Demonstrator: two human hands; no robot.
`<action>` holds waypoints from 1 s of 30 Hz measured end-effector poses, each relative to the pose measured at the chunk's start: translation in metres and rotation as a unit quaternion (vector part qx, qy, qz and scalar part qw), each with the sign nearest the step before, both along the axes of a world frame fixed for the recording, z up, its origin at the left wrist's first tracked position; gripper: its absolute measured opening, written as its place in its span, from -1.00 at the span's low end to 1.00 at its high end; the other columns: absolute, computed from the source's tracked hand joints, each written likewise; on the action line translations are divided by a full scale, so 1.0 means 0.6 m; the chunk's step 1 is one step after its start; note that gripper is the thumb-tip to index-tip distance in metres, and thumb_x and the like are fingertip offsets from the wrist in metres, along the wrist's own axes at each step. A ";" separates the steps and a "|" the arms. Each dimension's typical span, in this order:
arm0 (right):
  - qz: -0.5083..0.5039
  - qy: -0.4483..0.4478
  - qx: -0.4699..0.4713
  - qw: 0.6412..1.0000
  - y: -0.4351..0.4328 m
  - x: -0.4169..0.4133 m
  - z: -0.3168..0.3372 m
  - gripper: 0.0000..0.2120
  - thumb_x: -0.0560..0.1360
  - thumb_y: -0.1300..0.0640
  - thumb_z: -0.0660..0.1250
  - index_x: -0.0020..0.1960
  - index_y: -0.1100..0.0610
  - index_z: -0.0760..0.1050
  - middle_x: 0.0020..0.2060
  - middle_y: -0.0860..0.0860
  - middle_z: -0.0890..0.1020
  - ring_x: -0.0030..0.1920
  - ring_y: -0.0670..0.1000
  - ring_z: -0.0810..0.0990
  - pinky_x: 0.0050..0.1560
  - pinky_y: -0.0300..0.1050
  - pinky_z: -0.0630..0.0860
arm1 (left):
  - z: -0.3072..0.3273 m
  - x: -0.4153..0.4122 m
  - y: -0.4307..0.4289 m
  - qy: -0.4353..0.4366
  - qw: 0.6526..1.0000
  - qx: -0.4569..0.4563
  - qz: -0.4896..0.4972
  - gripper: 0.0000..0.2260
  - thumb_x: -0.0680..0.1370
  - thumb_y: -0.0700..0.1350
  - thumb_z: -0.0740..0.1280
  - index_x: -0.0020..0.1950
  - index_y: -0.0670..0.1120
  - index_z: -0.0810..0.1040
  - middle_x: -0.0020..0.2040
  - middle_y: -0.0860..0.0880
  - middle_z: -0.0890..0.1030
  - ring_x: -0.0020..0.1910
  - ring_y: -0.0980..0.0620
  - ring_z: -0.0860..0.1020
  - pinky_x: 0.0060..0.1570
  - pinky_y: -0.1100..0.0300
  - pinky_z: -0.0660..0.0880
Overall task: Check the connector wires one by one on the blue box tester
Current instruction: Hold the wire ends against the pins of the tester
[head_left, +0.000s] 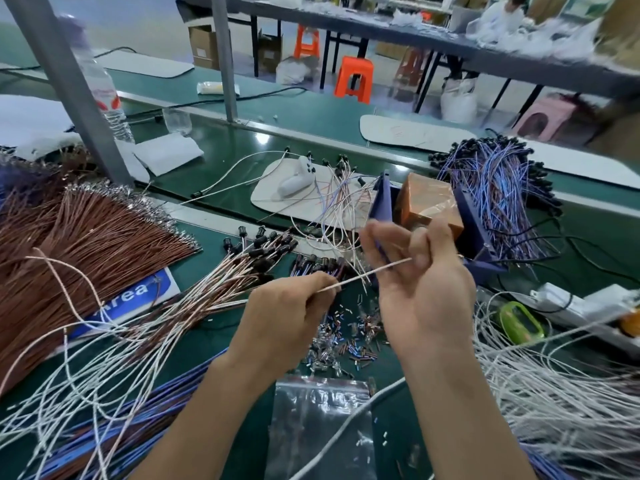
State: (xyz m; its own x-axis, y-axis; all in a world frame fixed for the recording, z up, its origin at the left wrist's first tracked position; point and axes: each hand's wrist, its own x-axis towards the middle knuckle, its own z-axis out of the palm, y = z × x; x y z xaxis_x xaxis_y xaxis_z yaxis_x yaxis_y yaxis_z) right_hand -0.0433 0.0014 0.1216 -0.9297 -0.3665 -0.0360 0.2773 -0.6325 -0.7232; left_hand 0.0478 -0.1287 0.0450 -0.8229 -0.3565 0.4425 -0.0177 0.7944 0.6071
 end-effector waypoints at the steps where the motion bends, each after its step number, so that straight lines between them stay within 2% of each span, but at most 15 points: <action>1: -0.012 0.000 -0.010 1.000 0.010 -0.002 0.002 -0.56 0.66 -0.03 0.18 -0.36 0.09 0.35 -0.40 0.12 0.56 -0.21 0.14 0.68 0.14 0.13 0.64 | 0.001 -0.002 -0.002 -0.004 0.997 0.073 0.002 -0.86 0.65 0.06 0.33 0.01 0.11 0.68 -0.29 0.15 0.64 -0.35 0.16 0.53 -0.32 0.22 0.46; 2: -0.026 -0.005 -0.021 0.999 0.021 -0.005 0.005 -0.54 0.67 -0.04 0.16 -0.37 0.07 0.35 -0.47 0.06 0.42 -0.33 0.10 0.59 0.10 0.10 0.65 | 0.002 -0.003 -0.007 0.000 0.985 0.170 0.003 -0.90 0.62 -0.03 0.41 -0.04 0.12 0.71 -0.34 0.16 0.61 -0.40 0.19 0.48 -0.37 0.30 0.40; 3: -0.038 -0.014 -0.034 0.999 0.034 -0.010 0.007 -0.53 0.68 -0.05 0.16 -0.38 0.06 0.32 -0.49 0.02 0.32 -0.40 0.07 0.48 0.06 0.05 0.66 | 0.006 -0.002 -0.014 0.009 0.967 0.256 0.008 -0.86 0.57 -0.14 0.47 -0.08 0.11 0.74 -0.39 0.16 0.57 -0.44 0.20 0.42 -0.41 0.35 0.34; 4: -0.047 -0.026 -0.051 0.997 0.047 -0.015 0.008 -0.53 0.68 -0.05 0.16 -0.38 0.06 0.29 -0.48 0.01 0.25 -0.43 0.04 0.38 -0.01 0.00 0.65 | 0.013 0.002 -0.022 0.011 0.947 0.320 0.003 -0.81 0.53 -0.21 0.50 -0.10 0.10 0.76 -0.43 0.15 0.53 -0.45 0.20 0.37 -0.43 0.37 0.31; 5: -0.053 -0.039 -0.066 0.996 0.059 -0.021 0.010 -0.53 0.68 -0.04 0.16 -0.37 0.06 0.25 -0.47 0.00 0.20 -0.44 0.02 0.31 -0.10 -0.07 0.62 | 0.019 0.009 -0.033 0.000 0.938 0.347 -0.014 -0.80 0.50 -0.23 0.53 -0.10 0.09 0.77 -0.43 0.14 0.53 -0.45 0.18 0.38 -0.43 0.38 0.31; 8: -0.068 -0.068 -0.085 0.992 0.096 -0.034 0.003 -0.52 0.68 -0.04 0.16 -0.39 0.05 0.20 -0.47 -0.04 0.15 -0.46 -0.02 0.18 -0.35 -0.20 0.42 | 0.049 0.020 -0.046 -0.042 0.927 0.365 -0.073 -0.86 0.45 -0.19 0.55 -0.10 0.05 0.79 -0.39 0.07 0.65 -0.43 0.22 0.50 -0.38 0.43 0.40; 11: -0.078 -0.073 -0.082 0.991 0.127 -0.040 -0.009 -0.51 0.69 -0.03 0.16 -0.40 0.03 0.19 -0.47 -0.06 0.13 -0.48 -0.04 0.15 -0.46 -0.22 0.31 | 0.057 0.014 -0.050 -0.040 0.923 0.379 -0.054 -0.87 0.45 -0.20 0.54 -0.10 0.02 0.80 -0.32 -0.10 0.70 -0.34 0.08 0.56 -0.28 0.29 0.47; 15: -0.102 -0.055 -0.051 0.992 0.160 -0.049 -0.018 -0.52 0.69 -0.02 0.16 -0.39 0.02 0.19 -0.47 -0.06 0.13 -0.48 -0.03 0.13 -0.48 -0.20 0.27 | 0.057 0.002 -0.051 -0.051 0.927 0.371 -0.013 -0.88 0.42 -0.21 0.56 -0.18 0.02 0.79 -0.28 -0.05 0.73 -0.34 0.17 0.62 -0.30 0.39 0.52; 20: -0.136 -0.038 -0.021 0.990 0.206 -0.069 -0.029 -0.52 0.70 -0.02 0.13 -0.39 0.01 0.19 -0.48 -0.07 0.12 -0.47 -0.03 0.11 -0.49 -0.18 0.21 | 0.056 -0.001 -0.063 -0.057 0.924 0.378 0.026 -0.87 0.34 -0.12 0.57 -0.14 0.05 0.78 -0.25 -0.06 0.75 -0.29 0.05 0.69 -0.27 0.26 0.63; 23: -0.155 -0.037 -0.021 0.987 0.235 -0.084 -0.037 -0.50 0.70 -0.03 0.11 -0.41 0.00 0.20 -0.50 -0.07 0.13 -0.48 -0.04 0.11 -0.50 -0.18 0.22 | 0.049 0.009 -0.091 -0.053 0.920 0.383 0.062 -0.86 0.32 -0.10 0.56 -0.15 0.05 0.78 -0.27 -0.06 0.74 -0.35 0.11 0.64 -0.35 0.32 0.56; 27: -0.167 -0.062 -0.016 0.984 0.245 -0.084 -0.063 -0.51 0.68 -0.01 0.15 -0.42 0.01 0.20 -0.51 -0.07 0.13 -0.49 -0.04 0.10 -0.50 -0.19 0.21 | 0.028 0.012 -0.107 -0.038 0.873 0.478 0.085 -0.85 0.32 -0.15 0.50 -0.14 -0.12 0.77 -0.22 -0.15 0.75 -0.33 0.08 0.70 -0.33 0.35 0.60; 30: -0.176 -0.109 -0.021 0.978 0.249 -0.079 -0.087 -0.54 0.66 -0.03 0.17 -0.39 0.01 0.18 -0.48 -0.06 0.10 -0.47 -0.02 0.08 -0.51 -0.18 0.21 | 0.011 0.009 -0.101 -0.013 0.832 0.547 0.090 -0.78 0.37 -0.17 0.44 0.00 -0.12 0.70 -0.21 -0.12 0.75 -0.29 0.08 0.72 -0.34 0.35 0.60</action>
State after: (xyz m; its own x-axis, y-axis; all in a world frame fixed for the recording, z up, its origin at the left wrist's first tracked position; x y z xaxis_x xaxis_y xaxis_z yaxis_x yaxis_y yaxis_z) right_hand -0.0909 0.1511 0.0695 -0.9705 -0.0295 -0.2393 0.1812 -0.7439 -0.6433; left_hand 0.0531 -0.1894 0.0513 -0.7165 -0.6533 -0.2446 -0.1015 -0.2494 0.9631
